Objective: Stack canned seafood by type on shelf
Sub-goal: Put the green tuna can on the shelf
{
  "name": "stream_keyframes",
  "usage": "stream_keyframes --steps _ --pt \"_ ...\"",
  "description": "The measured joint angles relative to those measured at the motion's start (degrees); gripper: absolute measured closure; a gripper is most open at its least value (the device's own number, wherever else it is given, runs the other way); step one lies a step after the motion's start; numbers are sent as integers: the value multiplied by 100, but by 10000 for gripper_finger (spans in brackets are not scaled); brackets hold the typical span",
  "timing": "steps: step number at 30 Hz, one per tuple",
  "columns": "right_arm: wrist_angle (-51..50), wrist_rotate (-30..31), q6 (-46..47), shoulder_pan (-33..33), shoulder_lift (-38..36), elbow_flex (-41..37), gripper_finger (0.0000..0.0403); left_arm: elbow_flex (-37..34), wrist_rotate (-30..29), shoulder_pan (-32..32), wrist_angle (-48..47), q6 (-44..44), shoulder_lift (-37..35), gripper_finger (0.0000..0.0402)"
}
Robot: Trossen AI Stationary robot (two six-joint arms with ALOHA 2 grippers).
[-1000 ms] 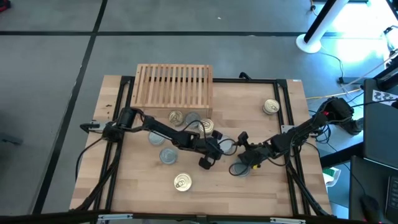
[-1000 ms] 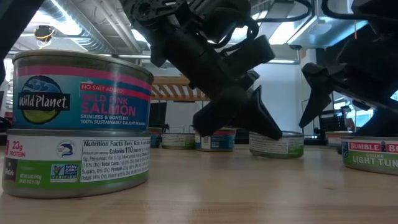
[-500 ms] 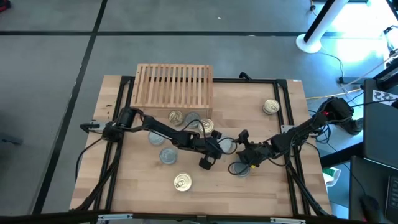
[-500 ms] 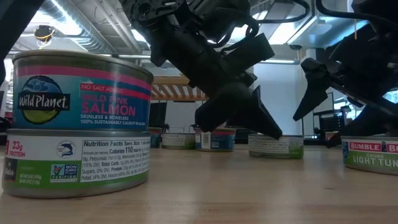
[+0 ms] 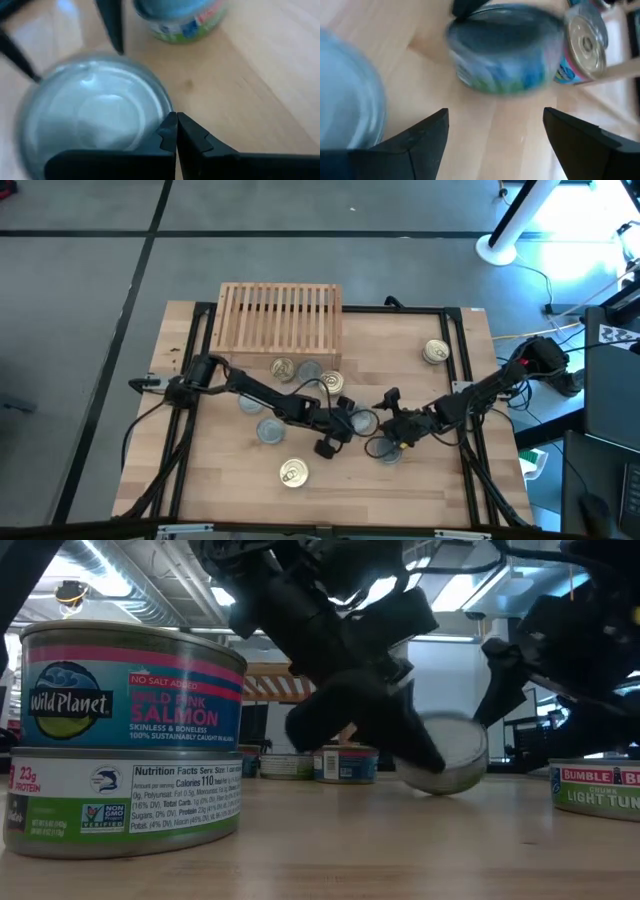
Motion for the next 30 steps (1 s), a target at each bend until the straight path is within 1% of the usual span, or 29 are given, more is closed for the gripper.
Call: stream_keyframes --steps 6,11,14,19,23,27,30 --pt "129 -649 1253 -547 1 -1 84 -12 -39 13 -188 -6 20 402" --pt "422 -1773 2317 -933 1 -1 84 -9 -39 16 -151 15 17 401" --pt "551 -2114 2660 -1017 1 -1 84 -9 -41 17 -152 14 16 401" --pt "780 -2506 2753 -1021 1 -1 84 -7 -43 17 -146 12 13 401" --pt "1160 -2514 3282 -1023 1 0 84 1 -45 17 -131 10 9 401" --pt "1146 -2139 4126 -1021 1 1 84 1 -86 26 -129 10 9 401" --pt "1229 -2031 4498 -1021 1 1 84 1 -88 55 -127 1 9 401"
